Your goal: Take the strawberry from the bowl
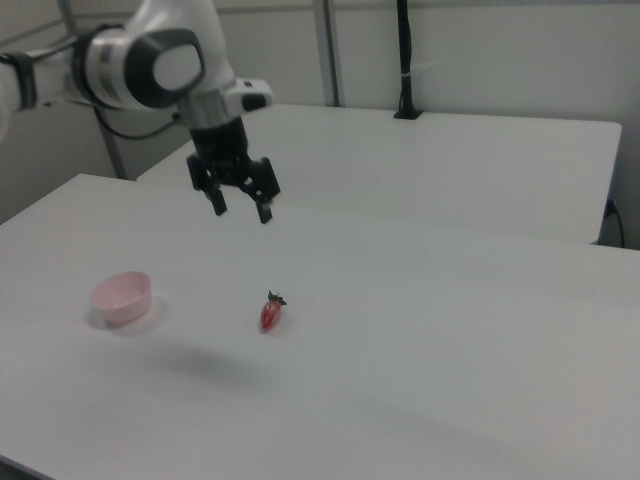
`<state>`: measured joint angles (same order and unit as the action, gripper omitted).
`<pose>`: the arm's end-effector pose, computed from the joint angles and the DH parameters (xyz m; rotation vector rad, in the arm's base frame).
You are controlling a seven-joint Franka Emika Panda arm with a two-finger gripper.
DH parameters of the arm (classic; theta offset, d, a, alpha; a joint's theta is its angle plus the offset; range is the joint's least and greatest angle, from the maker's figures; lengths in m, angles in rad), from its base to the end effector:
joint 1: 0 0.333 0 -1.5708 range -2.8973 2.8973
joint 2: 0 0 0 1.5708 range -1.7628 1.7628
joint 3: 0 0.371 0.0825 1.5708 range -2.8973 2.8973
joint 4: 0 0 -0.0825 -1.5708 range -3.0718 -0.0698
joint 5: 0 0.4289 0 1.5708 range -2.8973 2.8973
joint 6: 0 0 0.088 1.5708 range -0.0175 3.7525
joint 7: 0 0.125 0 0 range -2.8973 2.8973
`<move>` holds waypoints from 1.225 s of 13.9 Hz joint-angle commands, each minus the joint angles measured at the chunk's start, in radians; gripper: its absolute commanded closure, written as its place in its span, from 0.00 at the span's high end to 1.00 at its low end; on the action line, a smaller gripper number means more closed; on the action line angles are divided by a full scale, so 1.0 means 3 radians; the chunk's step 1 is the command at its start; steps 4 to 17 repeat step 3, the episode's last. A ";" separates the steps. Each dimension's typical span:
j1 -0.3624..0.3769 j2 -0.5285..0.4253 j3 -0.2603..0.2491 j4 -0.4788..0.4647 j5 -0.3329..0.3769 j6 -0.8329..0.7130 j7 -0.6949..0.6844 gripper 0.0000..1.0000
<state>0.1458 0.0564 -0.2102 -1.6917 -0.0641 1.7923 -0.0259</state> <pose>0.6316 -0.0441 0.5844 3.0641 -0.0387 0.0643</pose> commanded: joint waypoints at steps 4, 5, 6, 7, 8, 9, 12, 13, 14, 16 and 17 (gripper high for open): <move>-0.0143 -0.0168 0.0164 -0.0109 -0.0058 -0.0150 0.0117 1.00; -0.0143 -0.0168 0.0164 -0.0109 -0.0058 -0.0150 0.0117 1.00; -0.0143 -0.0168 0.0164 -0.0109 -0.0058 -0.0150 0.0117 1.00; -0.0143 -0.0168 0.0164 -0.0109 -0.0058 -0.0150 0.0117 1.00; -0.0143 -0.0168 0.0164 -0.0109 -0.0058 -0.0150 0.0117 1.00; -0.0143 -0.0168 0.0164 -0.0109 -0.0058 -0.0150 0.0117 1.00; -0.0143 -0.0168 0.0164 -0.0109 -0.0058 -0.0150 0.0117 1.00; -0.0143 -0.0168 0.0164 -0.0109 -0.0058 -0.0150 0.0117 1.00; -0.0143 -0.0168 0.0164 -0.0109 -0.0058 -0.0150 0.0117 1.00; -0.0143 -0.0168 0.0164 -0.0109 -0.0058 -0.0150 0.0117 1.00; -0.0143 -0.0168 0.0164 -0.0109 -0.0058 -0.0150 0.0117 1.00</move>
